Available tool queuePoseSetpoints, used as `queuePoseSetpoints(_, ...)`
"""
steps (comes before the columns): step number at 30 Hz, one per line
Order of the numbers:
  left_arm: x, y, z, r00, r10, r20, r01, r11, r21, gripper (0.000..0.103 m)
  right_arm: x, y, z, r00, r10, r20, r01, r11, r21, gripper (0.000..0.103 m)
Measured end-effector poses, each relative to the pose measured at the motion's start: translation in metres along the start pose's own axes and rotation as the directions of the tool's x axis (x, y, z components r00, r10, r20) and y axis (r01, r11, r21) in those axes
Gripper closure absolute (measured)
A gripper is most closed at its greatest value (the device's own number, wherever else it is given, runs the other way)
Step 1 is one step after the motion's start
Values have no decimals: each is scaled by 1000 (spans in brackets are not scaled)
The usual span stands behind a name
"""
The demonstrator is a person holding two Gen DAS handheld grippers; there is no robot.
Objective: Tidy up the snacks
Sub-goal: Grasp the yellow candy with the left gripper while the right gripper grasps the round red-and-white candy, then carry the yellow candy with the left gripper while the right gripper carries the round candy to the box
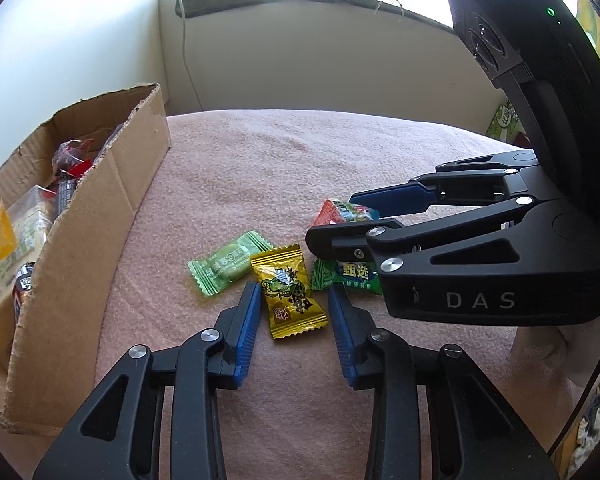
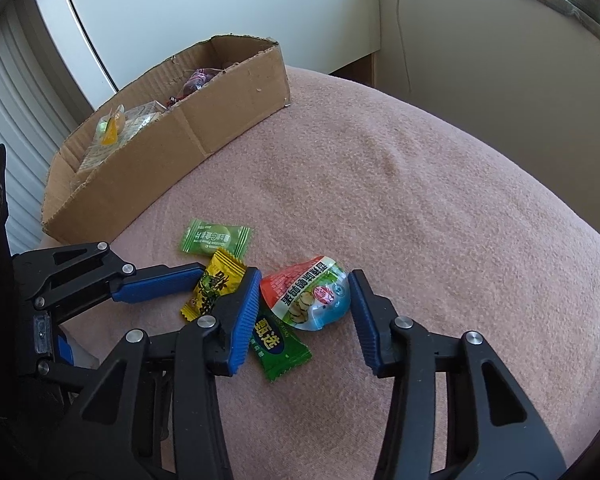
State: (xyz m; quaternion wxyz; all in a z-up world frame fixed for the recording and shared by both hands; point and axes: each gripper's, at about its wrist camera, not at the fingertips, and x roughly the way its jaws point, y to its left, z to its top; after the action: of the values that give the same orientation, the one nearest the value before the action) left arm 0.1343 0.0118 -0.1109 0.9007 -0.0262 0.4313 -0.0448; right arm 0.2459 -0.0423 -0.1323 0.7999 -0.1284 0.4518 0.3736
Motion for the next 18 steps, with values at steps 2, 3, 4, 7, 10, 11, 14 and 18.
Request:
queuePoseSetpoints(2, 0, 2, 0, 1000, 1, 2, -1, 1000, -5, 78, -1, -3, -1, 1000, -4, 7, 4, 1000, 13, 59)
queuePoseSetpoints(3, -1, 3, 0, 1000, -6, 3, 6, 1000, -10, 78, -2, -4, -1, 1000, -12, 9, 12, 1000, 13, 59)
queuePoseSetpoints(4, -4, 5, -1, 1000, -9, 4, 9, 1000, -10, 78, -2, -5, -2, 1000, -17, 12, 17, 1000, 13, 60)
queuePoseSetpoints(7, -3, 6, -1, 1000, -6, 7, 6, 1000, -10, 78, -6, -8, -3, 1000, -21, 23, 21, 999, 28, 60)
queuePoseSetpoints(10, -8, 10, -3, 1000, -15, 13, 15, 1000, -27, 78, -13, -9, -4, 999, -29, 42, 27, 999, 36, 60)
queuePoseSetpoints(11, -11, 11, -3, 1000, -17, 17, 17, 999, -35, 78, -15, -9, -5, 998, -31, 48, 29, 999, 40, 60)
queuePoseSetpoints(14, -19, 16, -2, 999, -18, 36, 20, 999, -42, 78, -23, -9, -4, 997, -37, 67, 34, 998, 46, 60)
queuePoseSetpoints(18, -35, 18, 0, 997, -18, 74, 21, 999, -45, 78, -35, -6, -1, 994, -56, 91, 53, 998, 42, 60)
